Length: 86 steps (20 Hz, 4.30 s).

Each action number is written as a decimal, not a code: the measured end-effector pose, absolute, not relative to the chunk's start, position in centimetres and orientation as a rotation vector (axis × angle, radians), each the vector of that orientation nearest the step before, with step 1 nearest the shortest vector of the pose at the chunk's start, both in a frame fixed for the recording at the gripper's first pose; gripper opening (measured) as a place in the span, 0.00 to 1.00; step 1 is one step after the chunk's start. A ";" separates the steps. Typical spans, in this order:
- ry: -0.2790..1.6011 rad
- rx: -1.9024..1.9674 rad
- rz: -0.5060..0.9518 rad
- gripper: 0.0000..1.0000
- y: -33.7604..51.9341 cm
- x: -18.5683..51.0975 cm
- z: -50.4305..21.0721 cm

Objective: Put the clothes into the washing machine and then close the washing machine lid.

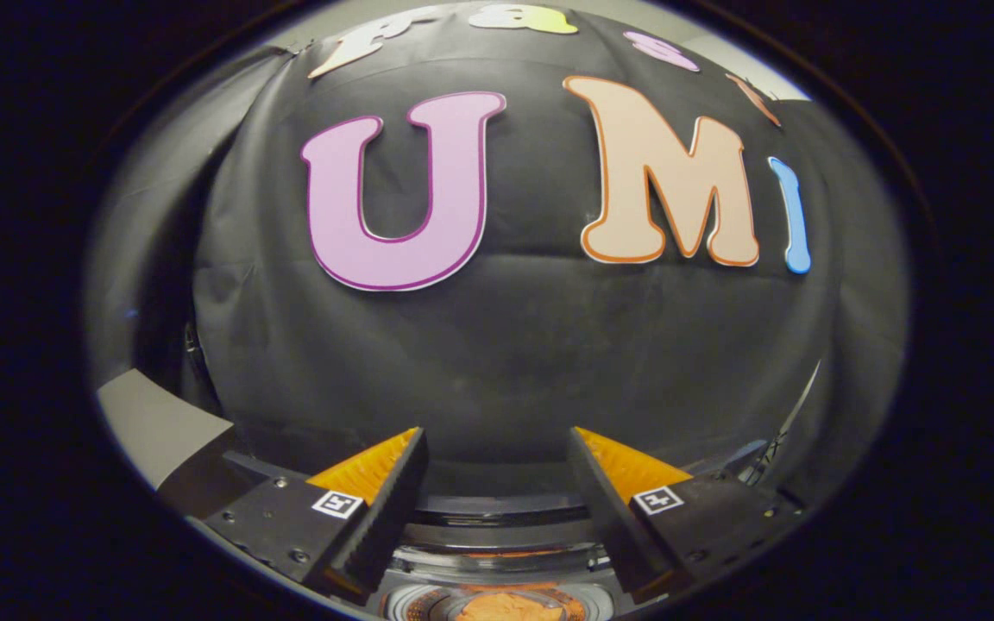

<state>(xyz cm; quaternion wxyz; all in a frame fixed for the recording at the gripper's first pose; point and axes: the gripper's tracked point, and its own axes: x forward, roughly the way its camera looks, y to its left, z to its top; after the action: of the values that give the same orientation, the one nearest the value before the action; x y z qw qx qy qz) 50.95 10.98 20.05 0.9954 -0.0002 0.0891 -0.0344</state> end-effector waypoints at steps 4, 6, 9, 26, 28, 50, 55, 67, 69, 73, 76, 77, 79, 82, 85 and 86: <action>0.201 -0.001 -0.050 0.98 11.2 47.9 19.6; 0.217 -0.001 -0.047 0.98 11.3 46.2 19.0; 0.222 0.003 -0.044 0.98 11.4 43.8 18.1; 0.122 -0.002 -0.001 0.98 10.4 32.3 17.2; 0.110 0.000 -0.005 0.97 9.4 30.9 16.8; -0.058 0.137 -0.062 0.97 1.0 13.9 6.8; -0.140 0.110 -0.061 0.97 0.0 11.1 4.8; 0.015 0.132 -0.028 0.97 1.5 8.4 -2.2; 0.010 0.118 -0.031 0.97 1.5 8.2 -2.0; 0.058 0.080 -0.023 0.97 2.2 7.5 -3.0; 0.062 0.053 -0.016 0.97 2.4 6.3 -2.9; 0.061 0.050 -0.015 0.97 2.3 5.9 -2.9; 0.059 0.045 -0.014 0.97 2.4 5.2 -2.7; -0.002 0.022 -0.011 0.97 2.6 4.1 -1.5; -0.014 0.021 -0.009 0.97 2.4 3.4 -1.5; -0.017 0.023 -0.009 0.97 2.3 3.2 -1.3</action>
<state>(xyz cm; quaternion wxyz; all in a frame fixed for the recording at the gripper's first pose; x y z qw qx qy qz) 3.19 2.35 -1.32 0.9999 0.0117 -0.0083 -0.0046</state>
